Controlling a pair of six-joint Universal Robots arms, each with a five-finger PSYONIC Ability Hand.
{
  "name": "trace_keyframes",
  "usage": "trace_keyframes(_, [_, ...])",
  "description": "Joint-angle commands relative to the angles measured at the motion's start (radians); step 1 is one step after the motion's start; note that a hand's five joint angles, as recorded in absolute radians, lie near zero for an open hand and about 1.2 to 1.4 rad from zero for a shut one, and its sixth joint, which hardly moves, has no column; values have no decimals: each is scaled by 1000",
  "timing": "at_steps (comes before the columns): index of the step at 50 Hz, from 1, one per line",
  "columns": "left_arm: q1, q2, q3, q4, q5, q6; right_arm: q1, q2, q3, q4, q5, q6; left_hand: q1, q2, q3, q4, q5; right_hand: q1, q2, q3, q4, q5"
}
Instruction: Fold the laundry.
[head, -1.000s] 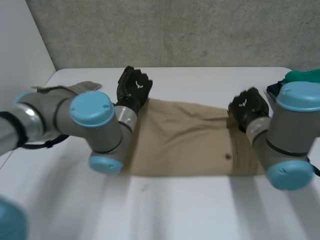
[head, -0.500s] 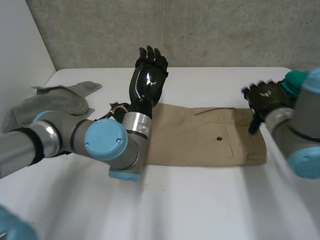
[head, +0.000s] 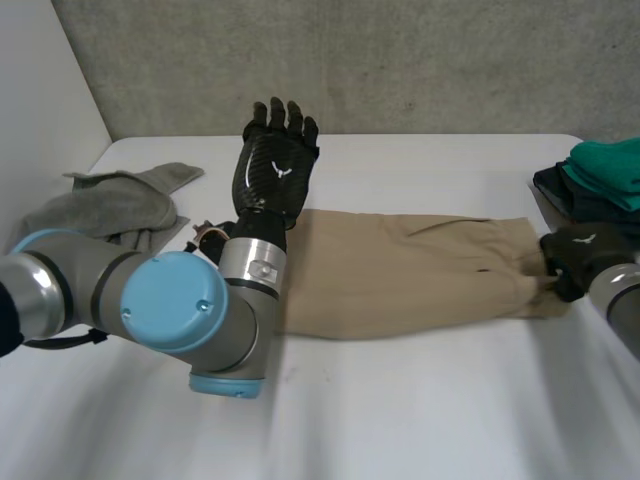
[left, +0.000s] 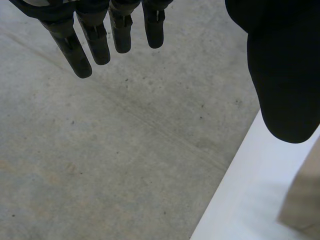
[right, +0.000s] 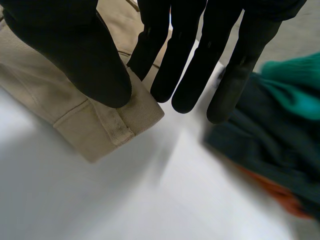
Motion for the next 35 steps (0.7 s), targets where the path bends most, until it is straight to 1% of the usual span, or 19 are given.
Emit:
trace_keyframes(1, [16,75,-60,-1,1,-7,-22,-49,-10,0,63,-227,-20,-29,-36,-28,-48,333,232,209,202,253])
trace_keyframes(2, [20,83,-67,-1,1,-8,-13,-53,-15,0,65,-233,-20,-29,-36,-28,-48,333,232,209,202,253])
trace_keyframes(5, [24,115,-93,-1,-1,-21,101,-73,-44,-18,48,-230,-20,-29,-36,-28,-48,333,232,209,202,253])
trace_keyframes(6, [27,127,-103,-1,-1,-28,189,-75,-68,-38,36,-227,-20,-29,-36,-28,-48,333,232,209,202,253])
trace_keyframes(8, [32,143,-113,-2,-3,-36,269,-73,-82,-69,11,-228,-20,-29,-36,-28,-48,333,232,209,202,253])
trace_keyframes(9, [35,150,-120,-1,-6,-39,337,-72,-87,-104,-25,-238,-20,-29,-36,-28,-48,333,232,209,202,253])
trace_keyframes(12, [52,175,-135,-2,-18,-53,426,-55,-85,-173,-113,-244,-20,-29,-36,-28,-48,333,232,209,202,253])
trace_keyframes(13, [61,188,-143,-2,-25,-59,479,-23,-82,-219,-181,-245,-20,-29,-36,-28,-48,333,232,209,202,253])
trace_keyframes(16, [72,207,-155,-2,-38,-70,552,42,-88,-263,-271,-262,-20,-29,-36,-28,-48,333,232,209,202,253])
trace_keyframes(17, [79,218,-162,-4,-44,-77,596,87,-97,-274,-315,-285,-20,-29,-36,-28,-48,333,232,209,202,253])
trace_keyframes(18, [84,222,-166,-4,-45,-80,619,109,-102,-276,-332,-302,-20,-29,-36,-28,-48,333,232,209,202,253])
trace_keyframes(22, [102,239,-187,-18,-47,-102,693,206,-145,-276,-348,-388,-20,-29,-36,-28,-48,333,232,209,202,253])
trace_keyframes(26, [107,247,-195,-36,-47,-119,716,214,-171,-276,-340,-403,-20,-29,-36,-28,-48,311,210,187,179,230])
trace_keyframes(28, [109,247,-195,-41,-47,-123,715,206,-174,-276,-342,-382,-20,-29,-36,-28,-48,-25,-126,-149,-157,-106])
trace_keyframes(29, [112,247,-193,-42,-47,-128,710,191,-176,-276,-342,-329,-20,-29,-36,-28,-48,-533,-633,-657,-664,-613])
trace_keyframes(30, [113,247,-192,-42,-47,-128,708,178,-176,-276,-342,-293,-20,-29,-36,-28,-48,-782,-883,-906,-913,-862])
trace_keyframes(31, [115,248,-187,-42,-47,-130,705,162,-176,-276,-337,-246,-20,-29,-36,-28,-48,-889,-989,-1013,-1020,-969])
trace_keyframes(32, [118,248,-183,-42,-47,-130,702,111,-171,-279,-326,-139,-20,-29,-36,-28,-48,-889,-989,-1013,-1020,-969])
trace_keyframes(35, [118,248,-164,-41,-46,-130,693,30,-160,-276,-287,46,-20,-29,-36,-28,-48,-889,-989,-1013,-1020,-969])
